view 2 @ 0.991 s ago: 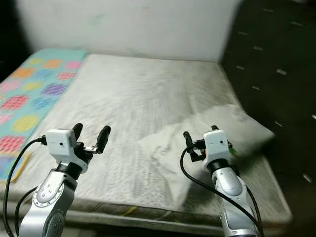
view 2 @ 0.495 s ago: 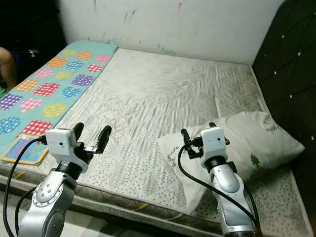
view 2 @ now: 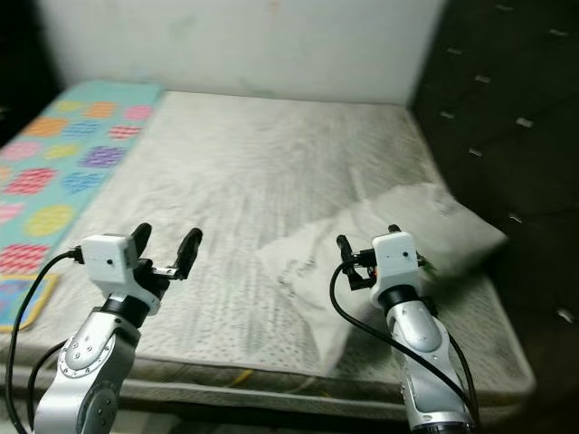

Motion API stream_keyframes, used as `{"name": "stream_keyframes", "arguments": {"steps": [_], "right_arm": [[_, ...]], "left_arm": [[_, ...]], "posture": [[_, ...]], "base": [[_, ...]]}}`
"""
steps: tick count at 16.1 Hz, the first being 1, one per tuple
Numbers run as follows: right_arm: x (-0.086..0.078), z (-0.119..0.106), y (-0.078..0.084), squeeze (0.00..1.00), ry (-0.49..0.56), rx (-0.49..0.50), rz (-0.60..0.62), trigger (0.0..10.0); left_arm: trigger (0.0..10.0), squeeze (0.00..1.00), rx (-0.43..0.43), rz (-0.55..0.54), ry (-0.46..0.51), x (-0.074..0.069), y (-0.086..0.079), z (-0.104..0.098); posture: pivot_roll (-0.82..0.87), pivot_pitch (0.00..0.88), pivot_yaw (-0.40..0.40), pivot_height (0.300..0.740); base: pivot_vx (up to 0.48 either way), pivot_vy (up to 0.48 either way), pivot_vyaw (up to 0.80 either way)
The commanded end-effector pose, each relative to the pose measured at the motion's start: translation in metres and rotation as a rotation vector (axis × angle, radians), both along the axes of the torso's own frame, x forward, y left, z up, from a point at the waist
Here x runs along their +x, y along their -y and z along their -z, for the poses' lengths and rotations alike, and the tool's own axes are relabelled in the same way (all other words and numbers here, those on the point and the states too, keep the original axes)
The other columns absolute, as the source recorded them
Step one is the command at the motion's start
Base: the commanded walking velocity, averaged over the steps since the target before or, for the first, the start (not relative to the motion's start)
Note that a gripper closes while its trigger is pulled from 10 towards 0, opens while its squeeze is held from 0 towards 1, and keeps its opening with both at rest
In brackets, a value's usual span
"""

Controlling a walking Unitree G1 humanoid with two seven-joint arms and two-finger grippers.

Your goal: Clean up the room

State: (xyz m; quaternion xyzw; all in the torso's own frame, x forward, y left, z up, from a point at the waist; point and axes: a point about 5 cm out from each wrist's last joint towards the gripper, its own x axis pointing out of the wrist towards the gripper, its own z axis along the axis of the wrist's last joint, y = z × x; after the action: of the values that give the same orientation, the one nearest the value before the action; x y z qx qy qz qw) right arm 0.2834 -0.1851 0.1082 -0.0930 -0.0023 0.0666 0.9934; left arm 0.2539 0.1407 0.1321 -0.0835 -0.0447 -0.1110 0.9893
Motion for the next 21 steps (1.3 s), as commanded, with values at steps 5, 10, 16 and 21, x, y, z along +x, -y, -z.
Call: {"name": "stream_keyframes", "arguments": {"steps": [5,10,16,21], "right_arm": [[0.002,-0.0034,0.0006,0.0,0.015,0.005,0.001,10.0],[0.0018,-0.0035,0.0009,0.0,0.017,0.007,0.002,10.0],[0.002,-0.0042,0.0014,0.0,0.019,0.005,0.001,10.0],[0.0018,-0.0034,0.0019,0.0,0.015,0.006,0.004,10.0]], "left_arm": [[10.0,0.0,0.004,0.004,0.006,-0.0003,-0.0009,0.0005],[10.0,0.0,0.004,0.002,0.0,0.0001,-0.0007,0.0014],[10.0,0.0,0.003,-0.007,-0.007,0.0006,-0.0002,0.0021],[10.0,0.0,0.003,-0.005,-0.01,0.0009,0.0001,0.0025]], "posture": [[-0.07,0.0,-0.022,0.74],[-0.08,0.0,-0.021,0.74],[-0.07,0.0,-0.022,0.74],[-0.08,0.0,-0.02,0.74]], "base": [[0.163,0.0,0.0],[0.108,0.0,-0.56],[0.0,0.0,0.0],[0.0,0.0,-0.25]]}}
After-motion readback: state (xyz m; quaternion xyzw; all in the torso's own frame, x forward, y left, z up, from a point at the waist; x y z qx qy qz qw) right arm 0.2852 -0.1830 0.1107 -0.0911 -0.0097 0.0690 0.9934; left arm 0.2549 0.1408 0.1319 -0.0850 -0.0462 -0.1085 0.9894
